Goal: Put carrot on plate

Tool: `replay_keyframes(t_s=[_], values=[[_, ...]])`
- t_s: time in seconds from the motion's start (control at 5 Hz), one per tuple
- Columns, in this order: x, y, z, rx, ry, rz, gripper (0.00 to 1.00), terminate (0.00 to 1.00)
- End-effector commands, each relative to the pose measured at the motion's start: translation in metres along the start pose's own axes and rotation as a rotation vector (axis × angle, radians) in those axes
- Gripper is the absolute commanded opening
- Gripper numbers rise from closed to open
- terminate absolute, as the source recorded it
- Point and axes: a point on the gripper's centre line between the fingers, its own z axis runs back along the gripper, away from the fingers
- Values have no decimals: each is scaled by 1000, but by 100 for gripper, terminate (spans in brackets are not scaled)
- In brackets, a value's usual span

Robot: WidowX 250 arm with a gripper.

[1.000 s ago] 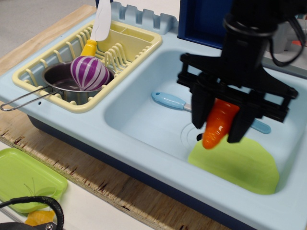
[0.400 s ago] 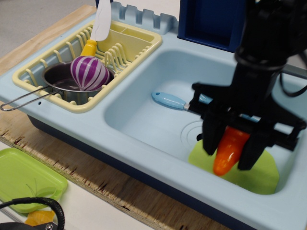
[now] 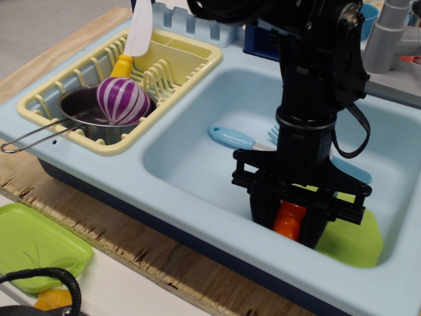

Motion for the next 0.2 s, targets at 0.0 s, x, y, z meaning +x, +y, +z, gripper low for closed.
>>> replay_keyframes(t_s=[0.0], values=[[2,4,-1,3,-18,-4,0,100]])
